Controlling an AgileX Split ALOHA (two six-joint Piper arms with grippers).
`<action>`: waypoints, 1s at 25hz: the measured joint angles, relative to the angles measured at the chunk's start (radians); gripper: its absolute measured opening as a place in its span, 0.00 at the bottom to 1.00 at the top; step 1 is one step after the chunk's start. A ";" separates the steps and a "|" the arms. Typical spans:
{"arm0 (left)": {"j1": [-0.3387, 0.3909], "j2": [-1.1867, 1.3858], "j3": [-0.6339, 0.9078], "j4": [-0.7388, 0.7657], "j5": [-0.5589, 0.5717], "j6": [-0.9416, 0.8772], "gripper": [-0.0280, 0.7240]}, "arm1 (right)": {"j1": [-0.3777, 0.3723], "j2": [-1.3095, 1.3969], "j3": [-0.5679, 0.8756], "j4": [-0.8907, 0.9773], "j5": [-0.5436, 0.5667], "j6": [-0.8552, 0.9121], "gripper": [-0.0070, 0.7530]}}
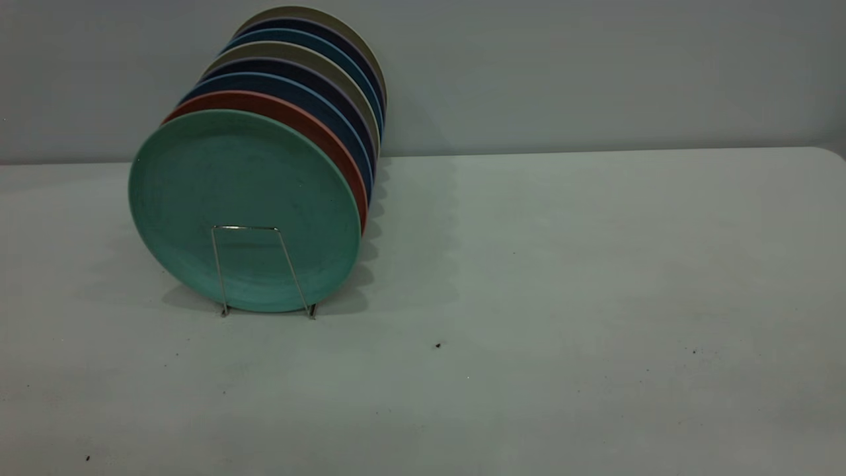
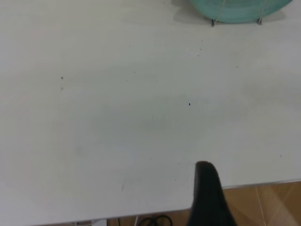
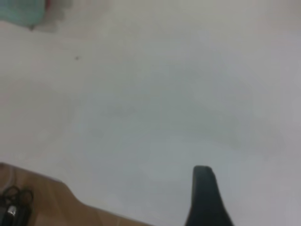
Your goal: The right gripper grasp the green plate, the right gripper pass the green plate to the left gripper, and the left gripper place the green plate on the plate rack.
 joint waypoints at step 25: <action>-0.001 0.000 0.000 0.000 0.000 0.001 0.74 | 0.000 -0.056 0.303 -0.042 -0.105 -0.001 0.68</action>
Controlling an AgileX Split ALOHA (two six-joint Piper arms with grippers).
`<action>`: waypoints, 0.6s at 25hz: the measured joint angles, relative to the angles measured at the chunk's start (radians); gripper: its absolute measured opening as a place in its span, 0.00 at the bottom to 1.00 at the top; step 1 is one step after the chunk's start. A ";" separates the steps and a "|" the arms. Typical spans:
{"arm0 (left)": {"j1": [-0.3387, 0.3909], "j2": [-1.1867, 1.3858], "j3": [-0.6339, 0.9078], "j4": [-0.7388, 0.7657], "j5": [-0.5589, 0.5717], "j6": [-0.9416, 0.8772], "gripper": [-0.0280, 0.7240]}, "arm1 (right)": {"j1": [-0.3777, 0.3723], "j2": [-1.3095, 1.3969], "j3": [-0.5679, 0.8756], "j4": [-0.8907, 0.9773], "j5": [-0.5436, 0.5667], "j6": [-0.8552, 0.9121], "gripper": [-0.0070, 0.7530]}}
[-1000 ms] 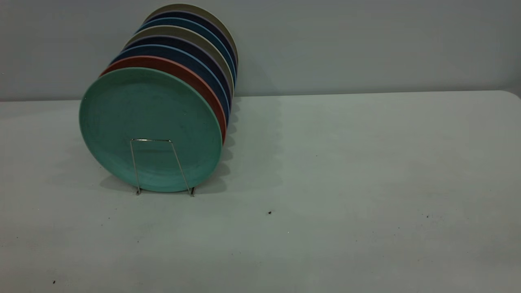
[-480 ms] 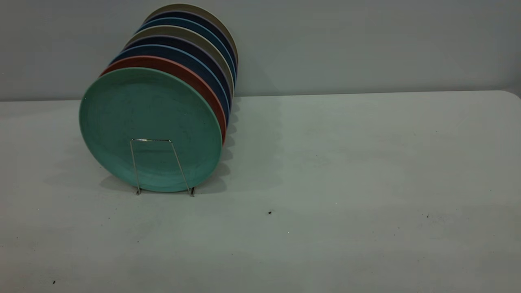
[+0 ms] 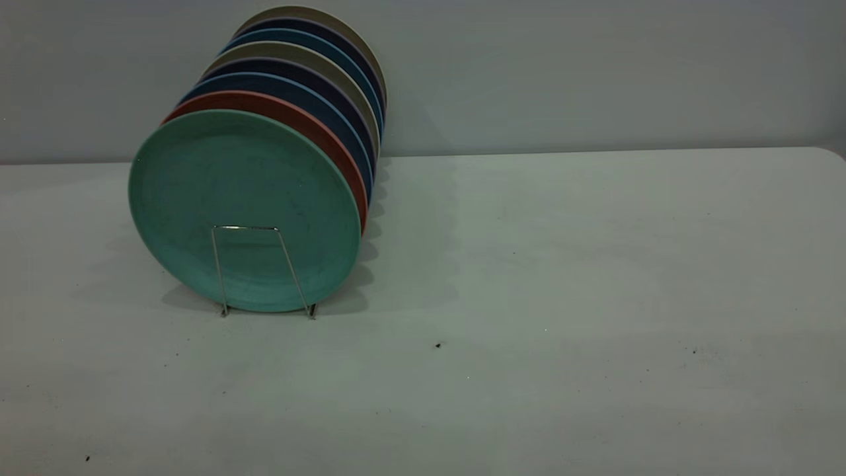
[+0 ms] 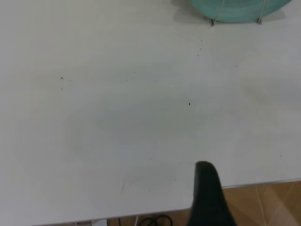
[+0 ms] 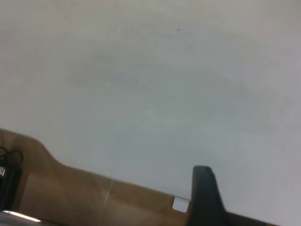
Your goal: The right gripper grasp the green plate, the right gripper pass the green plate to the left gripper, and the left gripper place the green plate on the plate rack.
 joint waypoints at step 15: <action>0.000 -0.079 0.000 -0.001 0.005 0.000 0.74 | -0.099 -0.234 0.001 0.006 0.002 -0.001 0.68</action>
